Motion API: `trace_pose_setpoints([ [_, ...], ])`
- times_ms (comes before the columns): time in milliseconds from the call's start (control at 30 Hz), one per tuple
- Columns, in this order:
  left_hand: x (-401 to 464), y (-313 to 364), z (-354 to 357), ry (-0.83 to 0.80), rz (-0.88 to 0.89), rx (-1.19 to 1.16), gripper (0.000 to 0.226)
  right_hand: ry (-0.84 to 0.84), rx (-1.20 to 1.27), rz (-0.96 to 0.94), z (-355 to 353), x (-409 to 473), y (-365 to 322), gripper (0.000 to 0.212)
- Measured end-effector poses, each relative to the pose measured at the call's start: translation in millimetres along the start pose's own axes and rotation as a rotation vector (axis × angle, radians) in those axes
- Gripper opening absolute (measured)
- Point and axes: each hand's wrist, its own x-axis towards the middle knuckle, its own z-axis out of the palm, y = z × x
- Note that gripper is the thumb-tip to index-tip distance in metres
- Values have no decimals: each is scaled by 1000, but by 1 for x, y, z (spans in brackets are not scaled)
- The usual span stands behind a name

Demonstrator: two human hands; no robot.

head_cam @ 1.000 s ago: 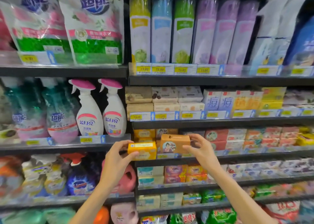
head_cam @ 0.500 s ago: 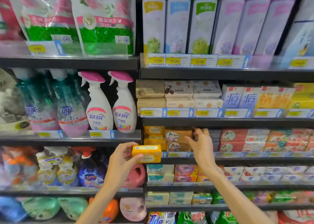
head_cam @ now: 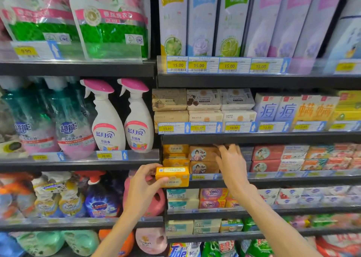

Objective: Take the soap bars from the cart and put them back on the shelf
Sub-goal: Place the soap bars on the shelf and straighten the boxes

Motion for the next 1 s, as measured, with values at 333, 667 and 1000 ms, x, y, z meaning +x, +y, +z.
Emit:
trace_pose_setpoints([
  [333, -4, 0, 1, 2, -24, 21, 40, -5, -121, -81, 6, 3, 0, 38],
  [667, -9, 1, 1, 8, -22, 30, 37, -20, -185, -228, 10, 3, 4, 63],
  [1000, -8, 13, 7, 20, 20, 11, 36, -74, 179, -180, 8, -17, 1, 42],
])
